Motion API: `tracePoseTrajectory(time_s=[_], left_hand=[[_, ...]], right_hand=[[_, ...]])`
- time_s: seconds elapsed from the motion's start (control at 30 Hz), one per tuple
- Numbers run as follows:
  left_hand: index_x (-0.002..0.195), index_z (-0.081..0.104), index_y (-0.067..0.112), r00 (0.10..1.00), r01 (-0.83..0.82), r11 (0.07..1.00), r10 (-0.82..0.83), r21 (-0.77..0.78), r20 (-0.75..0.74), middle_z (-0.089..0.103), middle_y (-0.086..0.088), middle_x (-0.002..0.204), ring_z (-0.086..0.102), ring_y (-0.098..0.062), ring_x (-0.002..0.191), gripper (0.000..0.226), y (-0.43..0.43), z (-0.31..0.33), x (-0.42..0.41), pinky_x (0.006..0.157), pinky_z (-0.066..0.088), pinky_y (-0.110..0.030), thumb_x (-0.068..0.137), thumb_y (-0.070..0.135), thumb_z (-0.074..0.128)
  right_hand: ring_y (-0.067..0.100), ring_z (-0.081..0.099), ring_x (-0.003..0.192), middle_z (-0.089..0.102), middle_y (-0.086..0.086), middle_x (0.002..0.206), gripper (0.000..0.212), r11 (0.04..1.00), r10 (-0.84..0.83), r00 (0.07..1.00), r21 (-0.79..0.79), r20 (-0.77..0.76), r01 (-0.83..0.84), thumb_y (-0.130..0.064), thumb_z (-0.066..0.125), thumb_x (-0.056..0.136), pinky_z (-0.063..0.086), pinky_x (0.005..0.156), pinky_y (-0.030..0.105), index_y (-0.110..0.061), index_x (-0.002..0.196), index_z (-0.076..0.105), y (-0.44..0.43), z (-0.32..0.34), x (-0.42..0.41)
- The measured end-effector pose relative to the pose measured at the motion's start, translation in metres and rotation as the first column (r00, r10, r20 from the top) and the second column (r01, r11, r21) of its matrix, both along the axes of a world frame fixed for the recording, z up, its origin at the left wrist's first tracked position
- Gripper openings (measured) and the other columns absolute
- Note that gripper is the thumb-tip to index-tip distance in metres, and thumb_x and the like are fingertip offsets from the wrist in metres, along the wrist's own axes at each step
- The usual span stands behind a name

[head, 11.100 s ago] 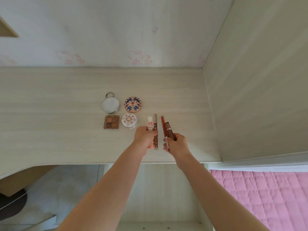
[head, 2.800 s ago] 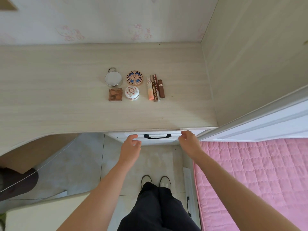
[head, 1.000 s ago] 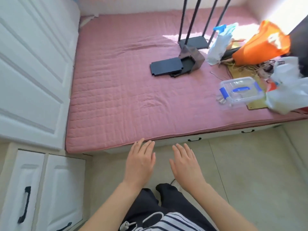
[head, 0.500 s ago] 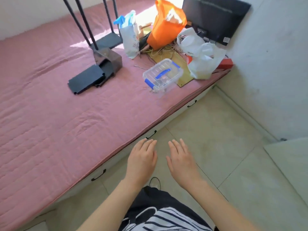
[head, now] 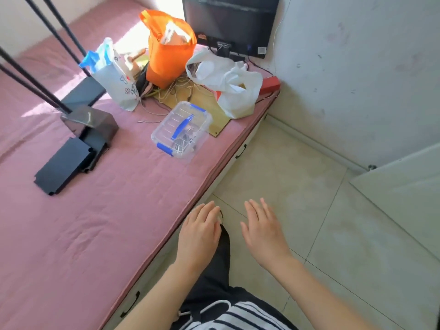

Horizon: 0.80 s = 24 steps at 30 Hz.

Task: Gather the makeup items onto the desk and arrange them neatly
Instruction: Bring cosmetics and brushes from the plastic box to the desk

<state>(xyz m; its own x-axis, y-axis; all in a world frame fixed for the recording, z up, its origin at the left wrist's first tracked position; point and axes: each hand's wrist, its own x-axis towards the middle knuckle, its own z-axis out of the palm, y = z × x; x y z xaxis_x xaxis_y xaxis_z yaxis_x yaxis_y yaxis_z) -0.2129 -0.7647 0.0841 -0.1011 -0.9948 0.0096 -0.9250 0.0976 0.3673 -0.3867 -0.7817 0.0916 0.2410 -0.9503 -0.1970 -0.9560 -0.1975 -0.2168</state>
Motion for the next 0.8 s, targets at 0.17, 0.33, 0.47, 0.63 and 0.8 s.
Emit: tracePoseTrajectory(time_s=[0.17,0.33,0.47,0.63,0.8], left_hand=[[0.12,0.064,0.016,1.0,0.002,1.0,-0.003,0.011,0.008,0.061,0.001,0.127,0.055,-0.02,0.118,0.031,-0.068,-0.002,0.011,0.098,0.046,-0.036,0.088,0.019,0.062],[0.114,0.066,0.012,1.0,0.005,0.999,-0.005,-0.05,0.002,0.066,-0.002,0.118,0.06,-0.023,0.11,0.032,-0.162,0.004,0.03,0.092,0.048,-0.036,0.083,0.012,0.069],[0.115,0.065,0.011,0.999,-0.038,0.998,0.039,-0.042,0.018,0.066,-0.002,0.117,0.06,-0.022,0.111,0.031,-0.214,0.005,0.043,0.093,0.048,-0.035,0.084,0.013,0.067],[0.116,0.065,0.008,0.993,-0.118,0.993,0.118,-0.028,0.014,0.067,-0.003,0.115,0.059,-0.025,0.111,0.031,-0.254,-0.003,0.056,0.094,0.049,-0.039,0.085,0.011,0.065],[0.116,0.065,0.007,0.965,-0.259,0.966,0.259,-0.002,0.026,0.068,-0.005,0.113,0.061,-0.026,0.108,0.034,-0.283,-0.01,0.059,0.094,0.051,-0.04,0.082,0.01,0.067]], right_hand=[[0.036,0.035,0.137,0.049,0.014,0.14,0.053,0.999,-0.044,0.999,-0.022,0.017,0.044,-0.029,0.055,0.092,0.036,0.109,0.048,-0.003,0.137,0.044,-0.067,0.004,0.008],[0.036,0.031,0.139,0.044,0.015,0.144,0.053,0.999,-0.018,0.999,-0.028,0.027,0.019,-0.028,0.052,0.094,0.029,0.112,0.049,-0.003,0.14,0.041,-0.158,0.014,0.027],[0.036,0.031,0.139,0.044,0.015,0.143,0.052,0.999,0.013,0.999,-0.033,0.031,-0.012,-0.027,0.052,0.094,0.029,0.112,0.05,-0.002,0.139,0.041,-0.215,0.016,0.041],[0.038,0.04,0.133,0.052,0.016,0.136,0.052,0.996,0.088,0.996,-0.018,0.0,-0.088,-0.026,0.061,0.089,0.036,0.107,0.051,-0.001,0.133,0.049,-0.27,0.009,0.053],[0.036,0.032,0.138,0.046,0.015,0.142,0.053,0.974,0.227,0.974,0.0,-0.005,-0.227,-0.029,0.053,0.094,0.028,0.112,0.047,-0.002,0.138,0.043,-0.319,0.0,0.064]])
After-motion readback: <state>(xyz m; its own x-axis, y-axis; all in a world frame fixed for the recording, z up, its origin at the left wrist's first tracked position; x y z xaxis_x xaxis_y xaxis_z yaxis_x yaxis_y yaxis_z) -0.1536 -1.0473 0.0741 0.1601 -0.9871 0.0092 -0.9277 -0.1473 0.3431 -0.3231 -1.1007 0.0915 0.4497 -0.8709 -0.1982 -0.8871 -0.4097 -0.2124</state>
